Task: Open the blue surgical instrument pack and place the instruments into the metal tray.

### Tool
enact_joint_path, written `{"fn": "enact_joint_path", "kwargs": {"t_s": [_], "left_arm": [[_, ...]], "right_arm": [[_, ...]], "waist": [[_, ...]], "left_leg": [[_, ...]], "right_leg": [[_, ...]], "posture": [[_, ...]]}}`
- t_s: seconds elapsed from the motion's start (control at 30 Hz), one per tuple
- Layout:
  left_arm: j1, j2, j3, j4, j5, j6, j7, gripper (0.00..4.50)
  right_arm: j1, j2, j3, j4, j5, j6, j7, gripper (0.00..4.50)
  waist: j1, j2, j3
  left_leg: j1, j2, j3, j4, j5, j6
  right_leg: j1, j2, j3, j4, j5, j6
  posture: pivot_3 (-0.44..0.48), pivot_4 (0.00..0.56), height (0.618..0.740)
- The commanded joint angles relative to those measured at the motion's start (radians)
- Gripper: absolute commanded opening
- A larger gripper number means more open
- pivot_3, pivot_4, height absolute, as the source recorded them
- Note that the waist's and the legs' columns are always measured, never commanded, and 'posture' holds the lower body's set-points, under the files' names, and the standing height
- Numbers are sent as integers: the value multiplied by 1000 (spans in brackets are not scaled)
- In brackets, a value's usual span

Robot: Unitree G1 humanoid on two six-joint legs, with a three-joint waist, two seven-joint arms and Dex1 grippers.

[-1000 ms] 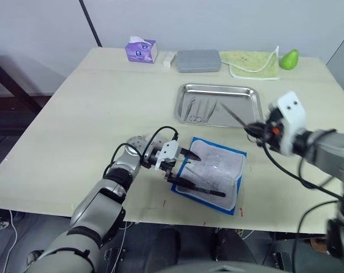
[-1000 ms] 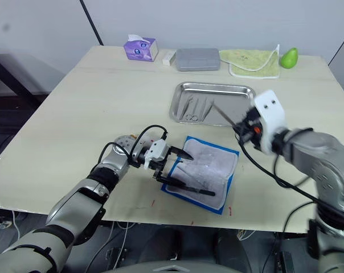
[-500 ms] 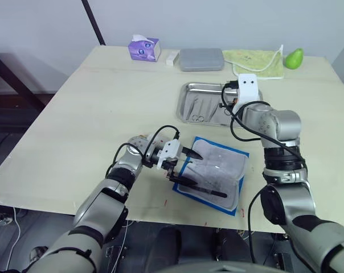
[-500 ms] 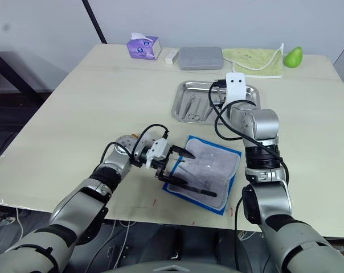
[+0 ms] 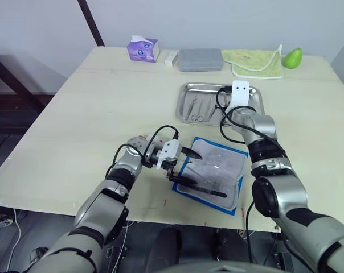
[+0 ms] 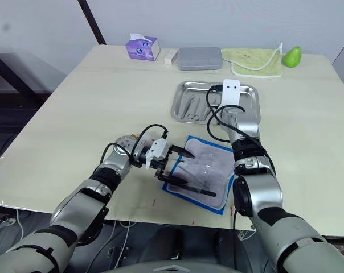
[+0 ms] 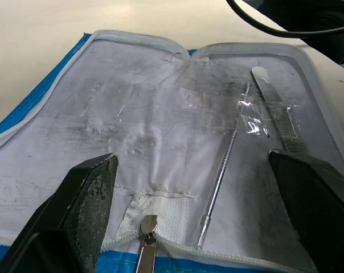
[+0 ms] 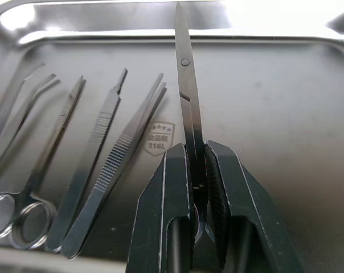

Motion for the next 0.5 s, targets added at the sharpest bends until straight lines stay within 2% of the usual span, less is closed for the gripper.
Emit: {"fn": "enact_joint_path", "kwargs": {"t_s": [0.03, 0.23, 0.37, 0.5], "left_arm": [[33, -4, -20, 18, 50, 16, -38, 4500], [35, -2, -14, 12, 52, 23, -38, 4500], [38, 2, -13, 10, 52, 22, -38, 4500], [51, 8, -14, -3, 48, 21, -38, 4500]], "right_arm": [[-38, 0, -5, 24, -5, -50, -1, 125], [-38, -7, -9, 78, -4, -81, 8, 125], [-38, -13, -4, 82, -4, -79, 28, 1763], [-15, -25, 15, -4, -7, -49, 60, 3824]], "waist": [[-1, 0, 0], [-4, 0, 0], [-7, 1, 0], [-12, 1, 0]], "left_leg": [[0, 0, 0, 0, 0, 0], [0, 0, 0, 0, 0, 0], [0, 0, 0, 0, 0, 0], [0, 0, -1, 0, 0, 0]], "right_leg": [[0, 0, 0, 0, 0, 0], [0, 0, 0, 0, 0, 0], [0, 0, 0, 0, 0, 0], [0, 0, 0, 0, 0, 0]], "posture": [[0, 150, 736], [0, 150, 736], [0, 150, 736], [0, 150, 736]]}}
